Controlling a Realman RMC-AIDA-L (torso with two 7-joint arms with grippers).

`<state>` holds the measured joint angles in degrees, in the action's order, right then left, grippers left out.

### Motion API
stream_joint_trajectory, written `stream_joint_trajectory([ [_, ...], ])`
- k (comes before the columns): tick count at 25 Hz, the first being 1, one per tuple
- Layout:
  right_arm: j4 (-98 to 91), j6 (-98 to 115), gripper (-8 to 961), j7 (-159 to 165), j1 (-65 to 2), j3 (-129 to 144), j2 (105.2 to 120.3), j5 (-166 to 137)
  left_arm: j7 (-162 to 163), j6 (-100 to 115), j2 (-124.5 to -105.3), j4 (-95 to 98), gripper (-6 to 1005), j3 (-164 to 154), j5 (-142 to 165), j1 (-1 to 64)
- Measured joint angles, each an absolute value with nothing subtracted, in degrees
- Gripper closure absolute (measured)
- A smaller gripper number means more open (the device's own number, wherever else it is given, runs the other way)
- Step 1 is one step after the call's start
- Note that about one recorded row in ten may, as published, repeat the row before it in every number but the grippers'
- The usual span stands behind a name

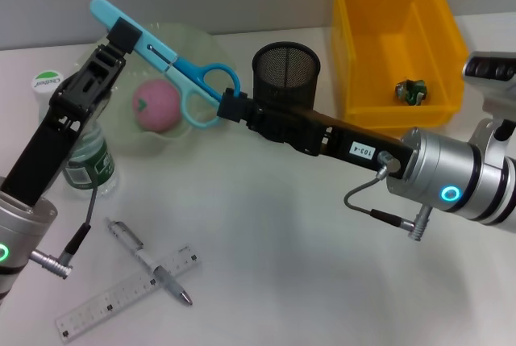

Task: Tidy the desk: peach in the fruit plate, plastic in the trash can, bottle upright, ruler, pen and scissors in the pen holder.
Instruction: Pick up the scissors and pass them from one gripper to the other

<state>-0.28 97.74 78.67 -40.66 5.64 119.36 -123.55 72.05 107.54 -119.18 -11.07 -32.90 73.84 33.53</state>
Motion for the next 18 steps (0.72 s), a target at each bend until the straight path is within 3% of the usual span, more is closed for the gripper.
stream_joint_trajectory([
  [18, 1.7, 96.6, 467, 87.6, -42.1, 4.4, 119.53, -122.5, 72.7, 107.9, -119.18, -11.2, 901, -31.3, 74.2, 33.8],
])
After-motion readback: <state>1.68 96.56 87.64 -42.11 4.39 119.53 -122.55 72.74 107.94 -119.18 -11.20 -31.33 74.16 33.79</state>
